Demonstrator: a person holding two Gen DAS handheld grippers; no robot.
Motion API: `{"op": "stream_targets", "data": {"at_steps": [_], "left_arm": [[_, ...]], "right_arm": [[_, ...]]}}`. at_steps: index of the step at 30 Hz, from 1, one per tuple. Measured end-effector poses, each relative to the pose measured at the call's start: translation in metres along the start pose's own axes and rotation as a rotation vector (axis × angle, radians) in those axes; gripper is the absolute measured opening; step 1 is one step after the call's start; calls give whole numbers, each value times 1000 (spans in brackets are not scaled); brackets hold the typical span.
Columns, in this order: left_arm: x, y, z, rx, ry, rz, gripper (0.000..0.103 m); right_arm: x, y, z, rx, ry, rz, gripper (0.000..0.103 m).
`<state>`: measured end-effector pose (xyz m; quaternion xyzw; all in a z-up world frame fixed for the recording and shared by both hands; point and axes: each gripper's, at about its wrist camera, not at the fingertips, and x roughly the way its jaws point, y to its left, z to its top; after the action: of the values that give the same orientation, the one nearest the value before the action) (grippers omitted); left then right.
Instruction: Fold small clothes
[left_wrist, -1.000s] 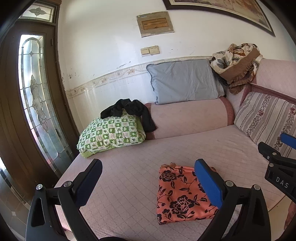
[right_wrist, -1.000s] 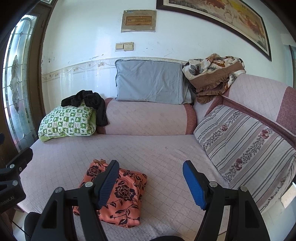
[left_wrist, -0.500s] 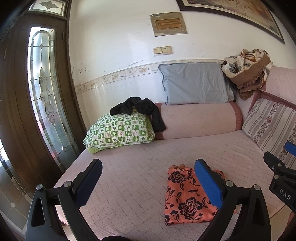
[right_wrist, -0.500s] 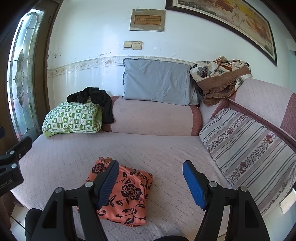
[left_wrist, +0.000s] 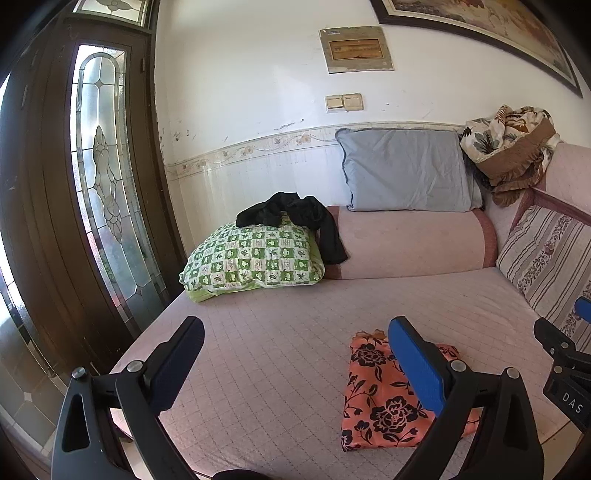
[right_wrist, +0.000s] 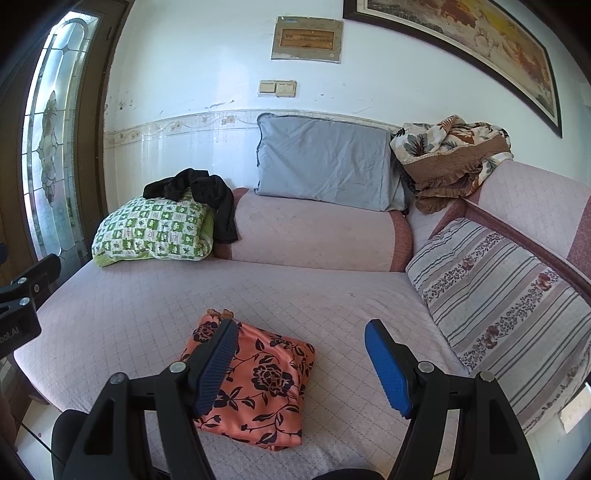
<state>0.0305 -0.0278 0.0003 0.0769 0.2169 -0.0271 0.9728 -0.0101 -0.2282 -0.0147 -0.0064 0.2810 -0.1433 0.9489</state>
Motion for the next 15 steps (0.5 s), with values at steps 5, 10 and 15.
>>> {"op": "stream_targets", "data": {"at_steps": [5,10,15], "left_arm": [[1,3,0,-8,0,6,100],[3,7,-1,-12,5,6,100],[5,8,-1,-14,7,9,100]], "right_arm": [[1,5,0,-3,4,8,75],[2,12,0,-18,9,20,75],[5,20,-1,-32,18,32,75]]}}
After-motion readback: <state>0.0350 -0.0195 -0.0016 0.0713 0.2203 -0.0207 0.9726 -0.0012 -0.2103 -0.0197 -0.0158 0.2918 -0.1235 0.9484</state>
